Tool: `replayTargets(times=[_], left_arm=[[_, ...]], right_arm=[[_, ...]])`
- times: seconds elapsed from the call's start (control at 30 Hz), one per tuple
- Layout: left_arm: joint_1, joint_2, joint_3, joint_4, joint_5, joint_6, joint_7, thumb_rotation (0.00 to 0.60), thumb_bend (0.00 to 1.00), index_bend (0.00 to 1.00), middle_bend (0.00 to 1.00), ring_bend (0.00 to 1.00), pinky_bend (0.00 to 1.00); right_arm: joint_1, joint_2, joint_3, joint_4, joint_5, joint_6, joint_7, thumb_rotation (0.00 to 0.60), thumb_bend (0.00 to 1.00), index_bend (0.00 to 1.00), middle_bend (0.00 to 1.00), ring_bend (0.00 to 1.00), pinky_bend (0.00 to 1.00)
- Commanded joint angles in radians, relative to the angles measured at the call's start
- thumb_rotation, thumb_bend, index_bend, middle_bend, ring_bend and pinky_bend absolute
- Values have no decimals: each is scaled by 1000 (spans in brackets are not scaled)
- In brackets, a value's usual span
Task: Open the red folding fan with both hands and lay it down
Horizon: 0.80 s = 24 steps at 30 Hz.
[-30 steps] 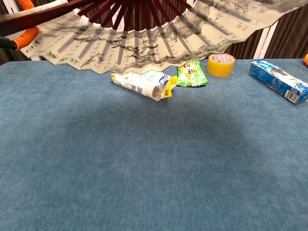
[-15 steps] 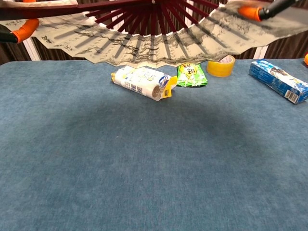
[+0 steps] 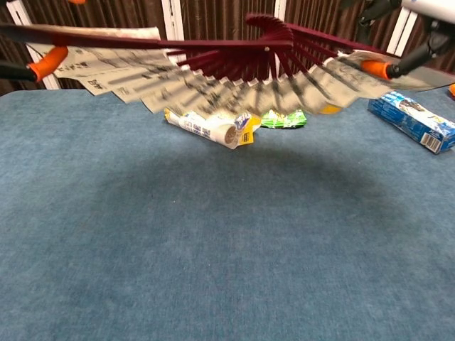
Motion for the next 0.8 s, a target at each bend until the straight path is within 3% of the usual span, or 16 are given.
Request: replayTargets(times=[0.03,0.33,0.8], left_arm=[[6,18,18,-30,4,-7,-21,600,566,115,0,0,130],[21,59,30,-121,2,7,-57,600,566,102,0,0,130],[112,156,74,-222,-16,-11,-70,600,566,100,0,0,127]], right_arm=[[2,19,-2,-40,43,-45,-37,600,350,34,90,166,72],[11,45,1,-76,89,-99,-117,600,348,0,82,167,67],[-21,99,13,-49,121,-92,-92,600,338,0,66,166,62]])
